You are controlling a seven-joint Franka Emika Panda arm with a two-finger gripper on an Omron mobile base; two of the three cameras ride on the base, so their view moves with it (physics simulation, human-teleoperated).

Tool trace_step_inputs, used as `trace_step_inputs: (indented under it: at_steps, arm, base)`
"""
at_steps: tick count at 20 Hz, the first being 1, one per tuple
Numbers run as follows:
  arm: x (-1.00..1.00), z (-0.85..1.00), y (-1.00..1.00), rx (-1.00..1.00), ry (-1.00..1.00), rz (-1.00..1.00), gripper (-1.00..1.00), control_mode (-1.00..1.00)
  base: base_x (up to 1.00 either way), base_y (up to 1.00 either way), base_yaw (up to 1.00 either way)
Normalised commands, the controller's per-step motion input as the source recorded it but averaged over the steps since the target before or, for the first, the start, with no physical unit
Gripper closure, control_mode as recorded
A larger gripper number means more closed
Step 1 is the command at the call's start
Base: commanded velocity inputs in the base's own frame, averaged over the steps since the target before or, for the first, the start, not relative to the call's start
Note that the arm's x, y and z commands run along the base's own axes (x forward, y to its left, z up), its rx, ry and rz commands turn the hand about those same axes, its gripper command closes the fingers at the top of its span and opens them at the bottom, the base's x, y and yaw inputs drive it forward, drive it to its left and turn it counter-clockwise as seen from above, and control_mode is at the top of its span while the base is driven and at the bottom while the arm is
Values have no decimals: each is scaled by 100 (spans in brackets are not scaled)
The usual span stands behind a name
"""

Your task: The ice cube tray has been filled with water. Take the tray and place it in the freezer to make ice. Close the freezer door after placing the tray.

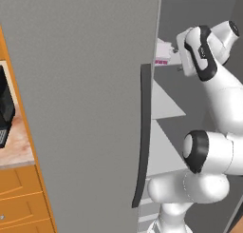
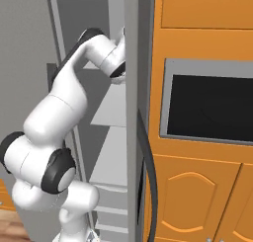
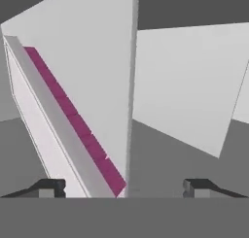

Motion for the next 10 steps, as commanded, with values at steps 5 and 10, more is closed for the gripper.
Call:
trace_step_inputs:
  at_steps: [5,10]
  arm:
    - [-99,-20,7,-2,10,0,-100,-100]
    - [-79,-15,29,-4,11,-1,-100,-100]
  base:
    - [0,0,0]
    - [0,0,0]
